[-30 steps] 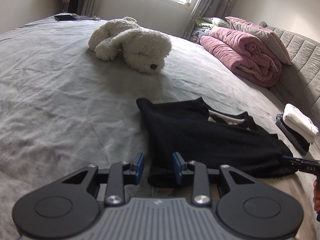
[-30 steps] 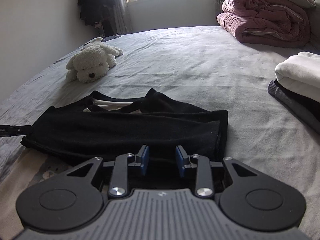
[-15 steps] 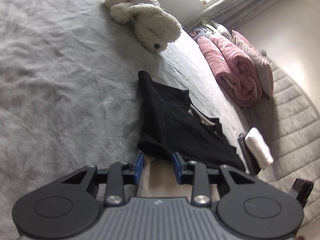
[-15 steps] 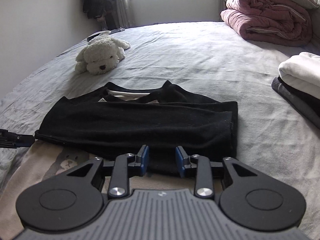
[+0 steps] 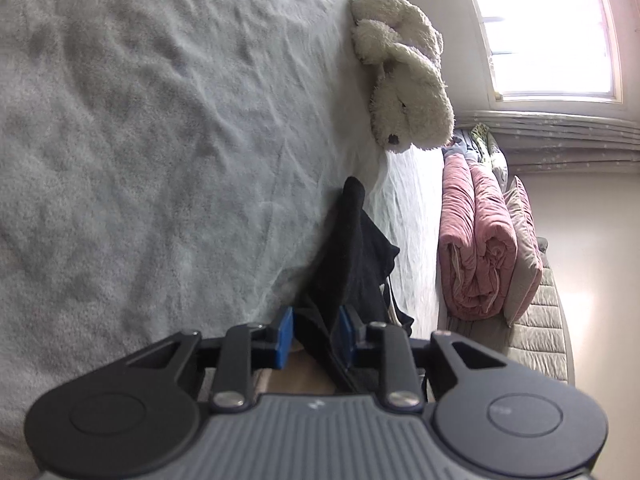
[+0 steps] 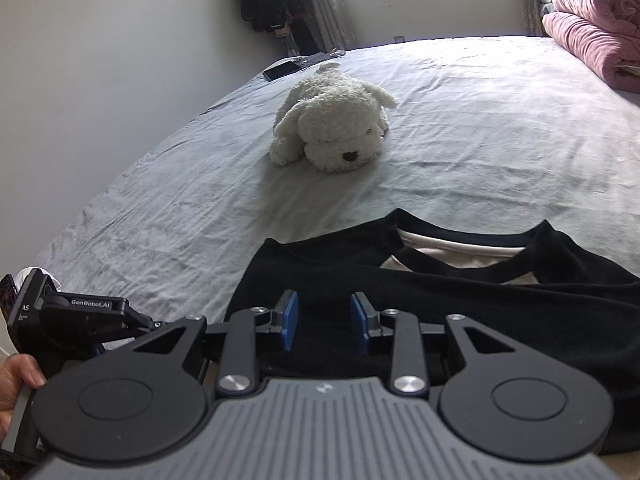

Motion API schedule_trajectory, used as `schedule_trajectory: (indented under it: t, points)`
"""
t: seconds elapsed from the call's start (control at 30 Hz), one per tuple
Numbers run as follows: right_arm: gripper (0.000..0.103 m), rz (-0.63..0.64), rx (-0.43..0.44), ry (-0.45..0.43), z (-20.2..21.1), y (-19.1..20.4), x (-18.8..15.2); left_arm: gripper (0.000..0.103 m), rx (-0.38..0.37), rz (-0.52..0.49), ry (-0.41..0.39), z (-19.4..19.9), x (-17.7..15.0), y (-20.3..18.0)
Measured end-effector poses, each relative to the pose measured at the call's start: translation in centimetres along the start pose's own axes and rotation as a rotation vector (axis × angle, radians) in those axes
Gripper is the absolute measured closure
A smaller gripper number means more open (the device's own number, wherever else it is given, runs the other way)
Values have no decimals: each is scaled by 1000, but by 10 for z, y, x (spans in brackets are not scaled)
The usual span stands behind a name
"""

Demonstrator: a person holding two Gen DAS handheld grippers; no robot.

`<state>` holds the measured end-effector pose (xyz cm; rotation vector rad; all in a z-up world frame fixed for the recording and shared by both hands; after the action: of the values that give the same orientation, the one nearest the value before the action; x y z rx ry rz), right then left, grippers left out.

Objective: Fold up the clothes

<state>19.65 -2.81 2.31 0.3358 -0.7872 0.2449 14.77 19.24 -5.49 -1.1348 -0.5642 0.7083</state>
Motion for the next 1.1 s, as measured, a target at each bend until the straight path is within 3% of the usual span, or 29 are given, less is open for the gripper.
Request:
schedule_trajectory:
  t: [0.13, 0.23, 0.53, 0.67, 0.73, 0.77, 0.93, 1.1]
  points:
    - [69, 69, 4, 25, -26, 34, 12, 80, 7, 32, 25, -7, 5, 3]
    - [69, 107, 7, 47, -47, 55, 19, 91, 2, 89, 34, -13, 5, 10]
    - [69, 209, -56, 102, -98, 89, 18, 91, -15, 199, 50, -12, 13, 24]
    - [73, 267, -120, 105, -111, 94, 11, 92, 19, 154, 55, -15, 12, 23]
    - [93, 294, -155, 95, -115, 93, 9, 97, 32, 127, 49, -16, 11, 21]
    - [96, 303, -173, 82, -116, 92, 9, 98, 32, 124, 44, -14, 10, 21]
    - [98, 224, -200, -32, -103, 86, 21, 99, 35, 126, 41, -8, 10, 25]
    - [98, 190, -212, -38, -113, 86, 19, 98, 82, 22, 114, -9, 9, 20]
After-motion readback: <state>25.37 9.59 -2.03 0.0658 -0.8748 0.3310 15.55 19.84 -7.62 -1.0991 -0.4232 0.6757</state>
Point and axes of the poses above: each gripper's, at about its wrist camera, not at the fingertips, and z roughly against the way its jaws point, y to its left, x to its top, the point moved 8 cm from there along -z, roughly the way its jaws point, and after that the axes turned 11 degrees about -x, right-handed, at the moved point
